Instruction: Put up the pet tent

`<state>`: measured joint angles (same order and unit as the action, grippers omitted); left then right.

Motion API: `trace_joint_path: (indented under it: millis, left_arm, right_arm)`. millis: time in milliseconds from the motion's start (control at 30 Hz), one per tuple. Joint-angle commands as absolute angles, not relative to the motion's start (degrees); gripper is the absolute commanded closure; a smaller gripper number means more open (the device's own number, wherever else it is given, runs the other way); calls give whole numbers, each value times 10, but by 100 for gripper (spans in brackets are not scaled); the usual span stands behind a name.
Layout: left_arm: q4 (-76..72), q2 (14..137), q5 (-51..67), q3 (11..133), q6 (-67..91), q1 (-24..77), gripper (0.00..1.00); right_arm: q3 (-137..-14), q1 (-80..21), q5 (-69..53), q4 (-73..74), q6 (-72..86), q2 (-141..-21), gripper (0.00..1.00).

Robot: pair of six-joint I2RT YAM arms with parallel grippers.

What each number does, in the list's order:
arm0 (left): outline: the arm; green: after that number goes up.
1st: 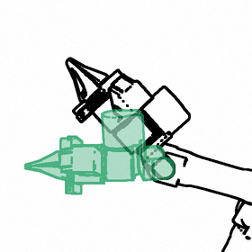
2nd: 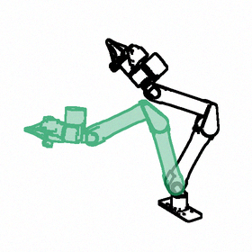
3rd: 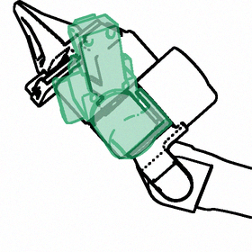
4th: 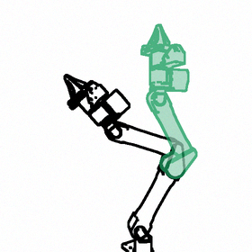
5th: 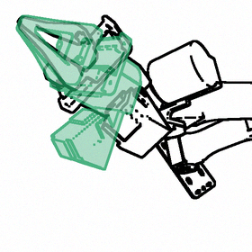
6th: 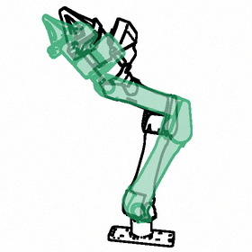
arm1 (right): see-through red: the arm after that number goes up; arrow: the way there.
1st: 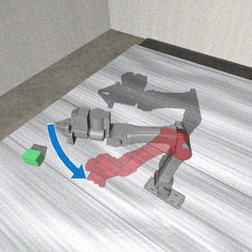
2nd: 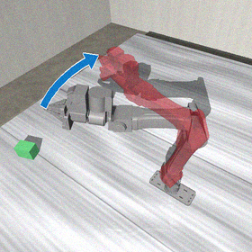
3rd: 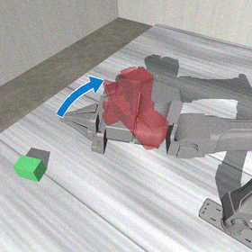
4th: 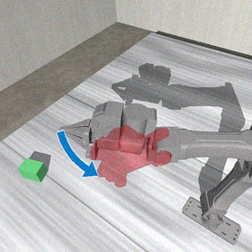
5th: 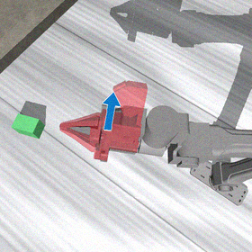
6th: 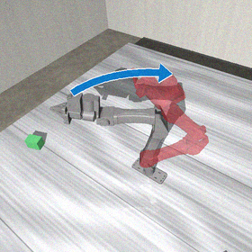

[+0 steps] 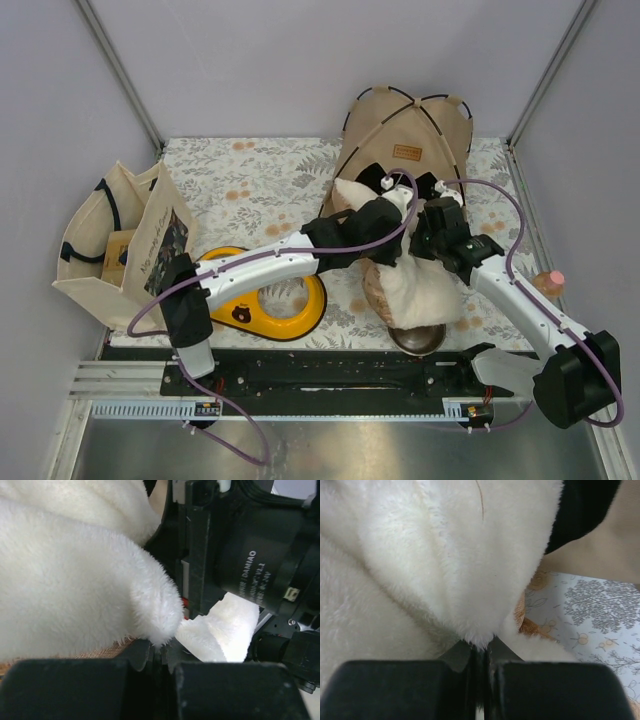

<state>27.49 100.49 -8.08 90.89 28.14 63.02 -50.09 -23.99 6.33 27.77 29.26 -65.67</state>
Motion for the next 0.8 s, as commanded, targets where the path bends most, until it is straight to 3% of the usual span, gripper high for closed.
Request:
trace_joint_path:
  millis: [0, 133, 300, 400, 633, 767]
  left_arm:
    - [199, 1043, -12, 967, 264, 637, 100]
    - [184, 1059, 25, 981, 265, 637, 100]
    - [159, 1077, 49, 990, 267, 635, 100]
    - [153, 1090, 55, 994, 279, 625, 100]
    - [75, 1091, 106, 928, 323, 569, 100]
    - [92, 1079, 70, 904, 314, 559, 66]
  right_arm:
    - [-531, -250, 102, 239, 353, -650, 100]
    - [-529, -247, 155, 267, 372, -641, 99]
    - [-530, -238, 217, 287, 381, -631, 82]
    - [-526, -229, 210, 287, 381, -642, 78]
    - [-498, -218, 159, 253, 400, -664, 85]
    - [-497, -214, 146, 246, 401, -681, 85]
